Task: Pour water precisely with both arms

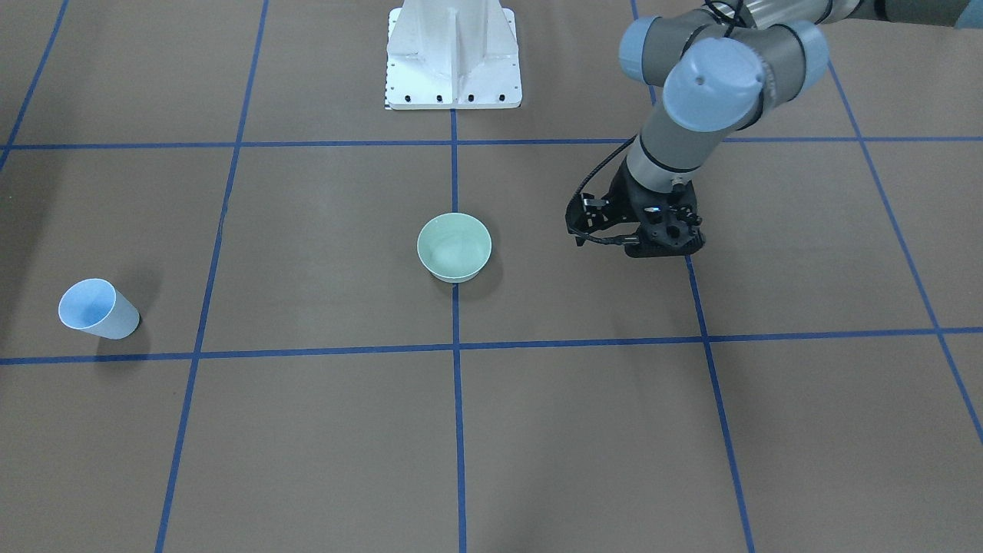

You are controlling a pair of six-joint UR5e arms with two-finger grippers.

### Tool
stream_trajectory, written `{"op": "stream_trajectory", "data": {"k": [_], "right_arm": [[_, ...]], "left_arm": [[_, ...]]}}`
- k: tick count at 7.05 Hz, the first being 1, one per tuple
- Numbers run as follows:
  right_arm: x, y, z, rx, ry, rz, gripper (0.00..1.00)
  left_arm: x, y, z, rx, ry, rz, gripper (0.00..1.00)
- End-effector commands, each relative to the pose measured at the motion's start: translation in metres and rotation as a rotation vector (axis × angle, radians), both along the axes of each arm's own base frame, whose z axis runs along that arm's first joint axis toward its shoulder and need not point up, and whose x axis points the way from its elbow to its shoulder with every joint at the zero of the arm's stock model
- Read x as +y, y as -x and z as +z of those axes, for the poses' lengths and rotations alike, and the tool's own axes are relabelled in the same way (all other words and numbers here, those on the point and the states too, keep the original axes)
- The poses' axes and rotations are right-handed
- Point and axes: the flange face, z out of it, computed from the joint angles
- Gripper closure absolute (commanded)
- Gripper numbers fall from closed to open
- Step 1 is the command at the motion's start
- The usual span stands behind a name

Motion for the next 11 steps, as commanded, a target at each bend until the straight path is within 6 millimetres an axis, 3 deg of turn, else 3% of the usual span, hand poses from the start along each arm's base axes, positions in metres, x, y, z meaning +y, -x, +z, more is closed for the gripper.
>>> {"op": "stream_trajectory", "data": {"k": [1, 2, 4, 6, 9, 10, 11], "right_arm": [[0.0, -0.001, -0.001, 0.0, -0.003, 0.001, 0.0], [0.0, 0.0, -0.001, 0.0, -0.003, 0.0, 0.0], [0.0, 0.0, -0.001, -0.001, -0.001, 0.002, 0.0], [0.0, 0.0, -0.001, -0.002, -0.001, 0.002, 0.0], [0.0, 0.0, -0.001, -0.002, -0.001, 0.002, 0.0], [0.0, -0.001, -0.001, -0.002, -0.001, 0.004, 0.0], [-0.001, -0.001, -0.003, -0.002, -0.004, 0.004, 0.0]], "left_arm": [[0.011, -0.049, -0.009, 0.034, -0.005, -0.007, 0.0], [0.019, -0.073, -0.019, 0.024, 0.005, -0.027, 0.0], [0.013, -0.114, -0.04, 0.01, 0.035, -0.047, 0.0], [0.018, -0.142, -0.039, 0.033, 0.059, -0.058, 0.01], [0.04, -0.165, -0.04, 0.028, 0.045, -0.038, 0.4], [0.046, -0.169, -0.042, 0.05, 0.031, -0.027, 0.62], [0.047, -0.169, -0.044, 0.065, 0.023, -0.025, 0.9]]}}
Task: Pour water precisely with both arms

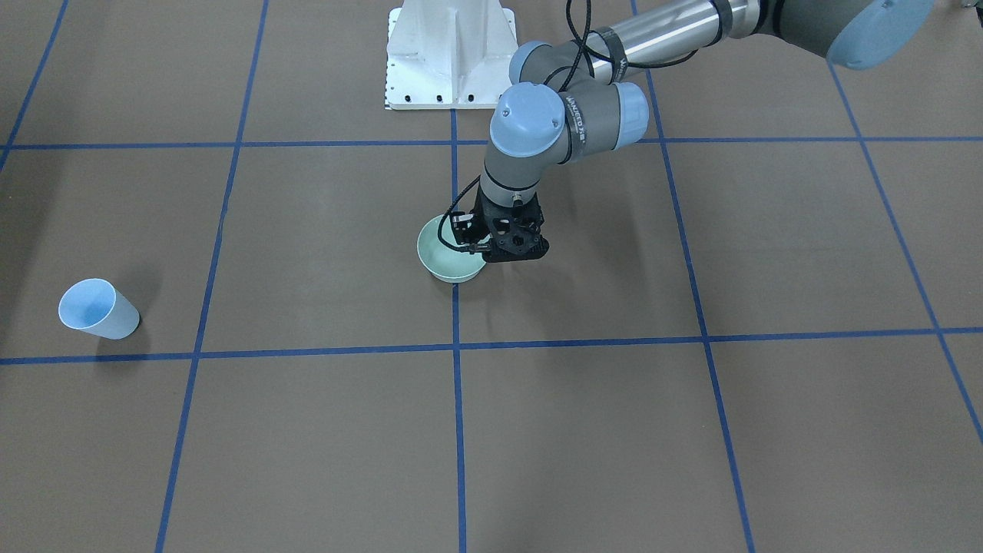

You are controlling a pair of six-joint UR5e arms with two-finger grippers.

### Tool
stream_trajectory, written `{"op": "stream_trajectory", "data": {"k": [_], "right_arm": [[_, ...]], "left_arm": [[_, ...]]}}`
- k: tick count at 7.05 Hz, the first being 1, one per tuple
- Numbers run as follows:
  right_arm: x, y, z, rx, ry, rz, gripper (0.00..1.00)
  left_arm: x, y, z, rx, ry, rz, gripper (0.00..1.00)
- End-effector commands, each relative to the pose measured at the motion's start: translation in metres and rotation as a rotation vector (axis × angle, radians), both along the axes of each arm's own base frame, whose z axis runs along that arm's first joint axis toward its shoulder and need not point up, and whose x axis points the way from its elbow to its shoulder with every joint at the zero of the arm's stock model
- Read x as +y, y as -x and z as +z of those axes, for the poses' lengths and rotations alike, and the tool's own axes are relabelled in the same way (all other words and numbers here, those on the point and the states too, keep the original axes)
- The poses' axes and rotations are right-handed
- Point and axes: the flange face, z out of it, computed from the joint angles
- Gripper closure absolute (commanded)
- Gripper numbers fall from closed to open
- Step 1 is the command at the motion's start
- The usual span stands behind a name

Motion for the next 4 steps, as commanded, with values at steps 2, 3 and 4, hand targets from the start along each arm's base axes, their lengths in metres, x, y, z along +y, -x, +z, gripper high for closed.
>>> {"op": "stream_trajectory", "data": {"k": [2, 3, 4], "right_arm": [[-0.001, 0.0, -0.001, 0.0, -0.002, 0.001, 0.0], [-0.001, 0.0, -0.001, 0.0, -0.002, -0.001, 0.0], [-0.001, 0.001, -0.001, 0.0, -0.002, -0.001, 0.0]], "left_arm": [[0.005, -0.002, -0.004, 0.022, -0.014, 0.006, 1.0], [0.005, 0.003, -0.009, 0.032, -0.017, 0.006, 1.0], [0.003, 0.014, -0.019, 0.052, -0.026, -0.001, 1.0]]}}
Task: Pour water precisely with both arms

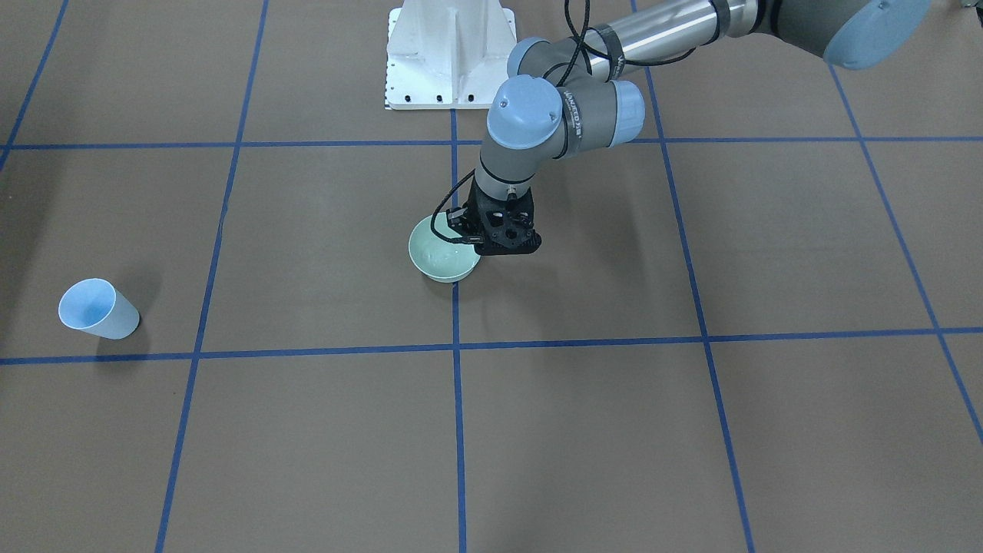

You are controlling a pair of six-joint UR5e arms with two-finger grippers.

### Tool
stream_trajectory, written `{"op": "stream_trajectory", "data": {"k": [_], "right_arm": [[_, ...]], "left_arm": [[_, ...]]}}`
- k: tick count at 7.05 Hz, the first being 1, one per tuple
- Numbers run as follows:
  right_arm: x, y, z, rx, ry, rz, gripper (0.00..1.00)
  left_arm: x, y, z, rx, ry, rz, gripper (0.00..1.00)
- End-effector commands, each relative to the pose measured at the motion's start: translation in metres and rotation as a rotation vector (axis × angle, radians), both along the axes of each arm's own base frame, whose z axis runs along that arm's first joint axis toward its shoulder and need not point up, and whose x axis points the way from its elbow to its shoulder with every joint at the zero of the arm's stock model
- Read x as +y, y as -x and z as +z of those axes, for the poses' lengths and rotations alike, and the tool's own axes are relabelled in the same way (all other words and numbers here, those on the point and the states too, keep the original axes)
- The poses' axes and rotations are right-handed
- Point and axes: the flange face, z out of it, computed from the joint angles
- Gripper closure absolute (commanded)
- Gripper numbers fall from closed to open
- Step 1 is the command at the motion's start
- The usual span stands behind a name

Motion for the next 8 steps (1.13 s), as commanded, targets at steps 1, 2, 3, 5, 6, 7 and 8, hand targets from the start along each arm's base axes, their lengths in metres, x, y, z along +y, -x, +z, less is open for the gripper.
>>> {"op": "stream_trajectory", "data": {"k": [1, 2, 3, 5, 6, 7, 8], "right_arm": [[0.0, 0.0, 0.001, 0.0, 0.001, -0.001, 0.0], [0.0, 0.0, 0.0, 0.0, 0.0, -0.001, 0.0], [0.0, 0.0, 0.0, 0.0, 0.0, 0.001, 0.0], [0.0, 0.0, 0.0, 0.002, 0.0, 0.0, 0.0], [0.0, -0.001, 0.0, 0.001, -0.001, 0.002, 0.0], [0.0, -0.001, 0.0, 0.001, -0.001, 0.002, 0.0], [0.0, 0.0, 0.0, 0.001, -0.001, 0.001, 0.0]], "left_arm": [[-0.008, 0.032, -0.019, 0.043, -0.017, -0.024, 1.0], [-0.007, 0.049, -0.007, 0.046, -0.005, -0.016, 1.0], [-0.013, 0.081, 0.011, 0.057, 0.012, -0.018, 1.0], [-0.026, 0.134, 0.049, 0.048, -0.003, -0.007, 1.0], [-0.034, 0.172, 0.082, 0.022, -0.038, -0.007, 1.0], [-0.045, 0.213, 0.118, 0.009, -0.053, 0.026, 1.0], [-0.054, 0.254, 0.153, -0.012, -0.078, 0.043, 1.0]]}}
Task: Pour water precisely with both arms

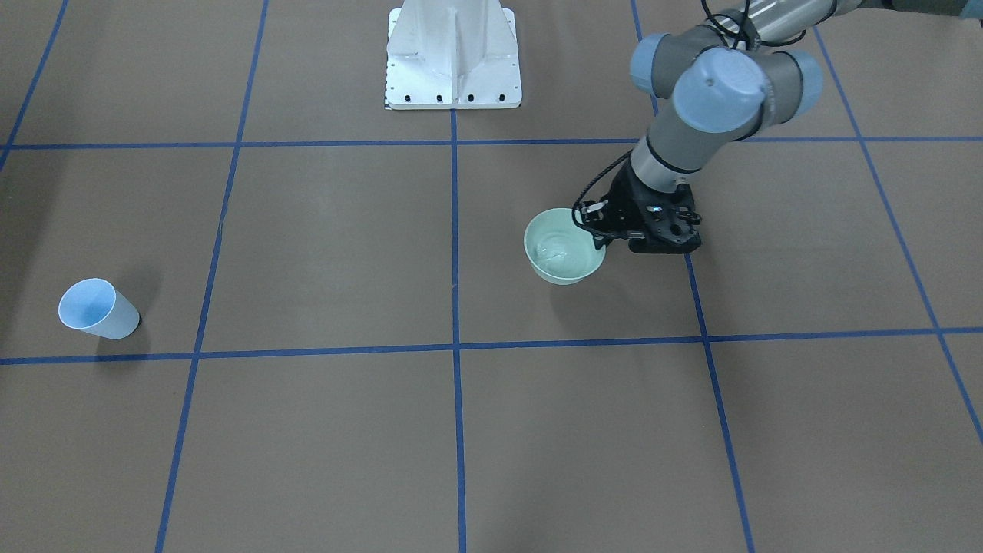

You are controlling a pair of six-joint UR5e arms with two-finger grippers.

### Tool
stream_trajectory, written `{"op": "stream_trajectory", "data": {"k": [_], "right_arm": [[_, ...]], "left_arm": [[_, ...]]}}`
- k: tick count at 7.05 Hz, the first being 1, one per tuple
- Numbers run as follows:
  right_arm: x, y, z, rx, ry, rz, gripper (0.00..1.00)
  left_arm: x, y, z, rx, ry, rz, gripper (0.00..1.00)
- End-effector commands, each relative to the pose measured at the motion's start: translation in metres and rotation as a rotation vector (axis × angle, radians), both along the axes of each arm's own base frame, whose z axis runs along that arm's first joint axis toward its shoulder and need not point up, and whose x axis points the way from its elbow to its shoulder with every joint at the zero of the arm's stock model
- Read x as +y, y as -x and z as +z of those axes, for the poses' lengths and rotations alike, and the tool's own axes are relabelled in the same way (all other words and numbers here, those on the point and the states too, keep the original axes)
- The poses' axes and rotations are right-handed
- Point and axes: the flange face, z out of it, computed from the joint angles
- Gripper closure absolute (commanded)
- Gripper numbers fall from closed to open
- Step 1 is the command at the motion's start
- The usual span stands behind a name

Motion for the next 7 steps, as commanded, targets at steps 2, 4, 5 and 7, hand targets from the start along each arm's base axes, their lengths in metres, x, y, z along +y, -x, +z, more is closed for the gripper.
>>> {"op": "stream_trajectory", "data": {"k": [2, 4, 5, 7], "right_arm": [[-0.001, 0.0, -0.001, 0.0, -0.002, 0.001, 0.0], [-0.001, 0.0, -0.001, 0.0, -0.003, -0.002, 0.0], [-0.001, 0.0, -0.002, 0.0, -0.004, 0.0, 0.0], [-0.001, 0.0, -0.003, 0.0, -0.007, 0.0, 0.0]], "left_arm": [[-0.017, 0.108, 0.098, -0.066, -0.039, 0.024, 1.0], [-0.001, 0.172, 0.175, -0.023, -0.007, 0.017, 1.0], [0.004, 0.189, 0.204, -0.014, 0.015, 0.008, 1.0], [0.019, 0.211, 0.261, -0.021, 0.033, -0.017, 1.0]]}}
